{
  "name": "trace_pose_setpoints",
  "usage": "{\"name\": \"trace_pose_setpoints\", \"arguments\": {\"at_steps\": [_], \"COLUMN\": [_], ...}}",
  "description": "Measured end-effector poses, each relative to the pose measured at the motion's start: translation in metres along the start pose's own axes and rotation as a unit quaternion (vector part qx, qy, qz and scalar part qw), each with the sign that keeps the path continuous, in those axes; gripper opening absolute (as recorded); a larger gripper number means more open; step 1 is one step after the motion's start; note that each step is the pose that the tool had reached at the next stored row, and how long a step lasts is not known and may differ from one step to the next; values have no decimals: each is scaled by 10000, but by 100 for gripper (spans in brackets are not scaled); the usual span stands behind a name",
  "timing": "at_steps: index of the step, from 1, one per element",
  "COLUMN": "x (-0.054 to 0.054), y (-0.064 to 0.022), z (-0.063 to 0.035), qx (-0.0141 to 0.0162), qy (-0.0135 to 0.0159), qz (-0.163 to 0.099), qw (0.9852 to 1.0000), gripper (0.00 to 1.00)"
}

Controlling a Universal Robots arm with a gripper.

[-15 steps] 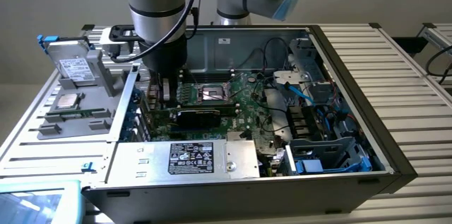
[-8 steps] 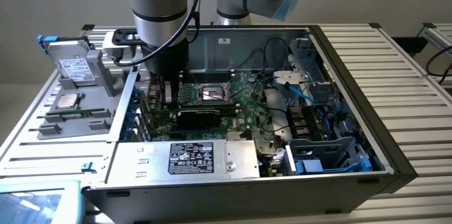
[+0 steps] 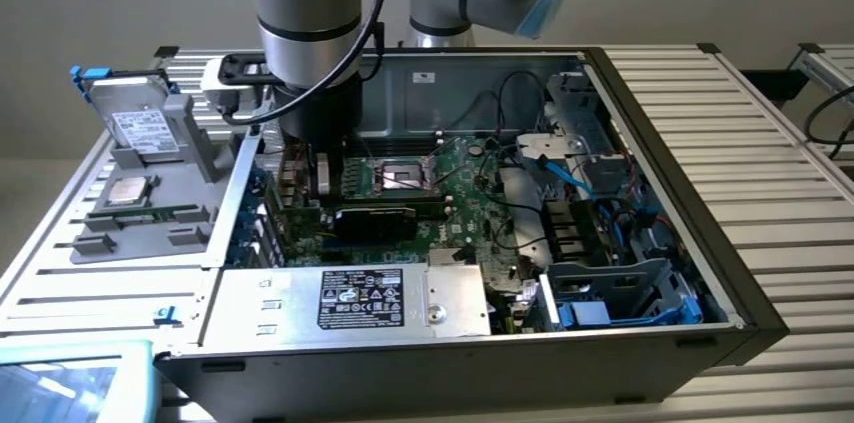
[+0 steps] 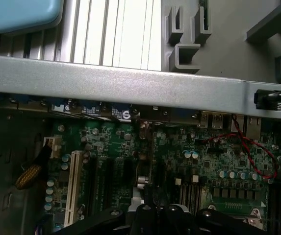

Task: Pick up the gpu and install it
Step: 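Press down on the gpu until it lock into place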

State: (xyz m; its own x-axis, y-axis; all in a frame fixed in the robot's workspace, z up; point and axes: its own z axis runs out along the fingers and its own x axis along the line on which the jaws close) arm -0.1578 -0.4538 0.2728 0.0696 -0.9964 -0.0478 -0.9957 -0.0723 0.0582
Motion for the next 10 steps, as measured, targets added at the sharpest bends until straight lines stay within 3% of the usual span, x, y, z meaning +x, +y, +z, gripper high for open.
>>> {"name": "trace_pose_setpoints", "arguments": {"at_steps": [10], "x": [-4], "y": [18], "z": [6], "qx": [-1], "qy": [0], "qz": [-1], "qw": [10000], "gripper": [12]}}
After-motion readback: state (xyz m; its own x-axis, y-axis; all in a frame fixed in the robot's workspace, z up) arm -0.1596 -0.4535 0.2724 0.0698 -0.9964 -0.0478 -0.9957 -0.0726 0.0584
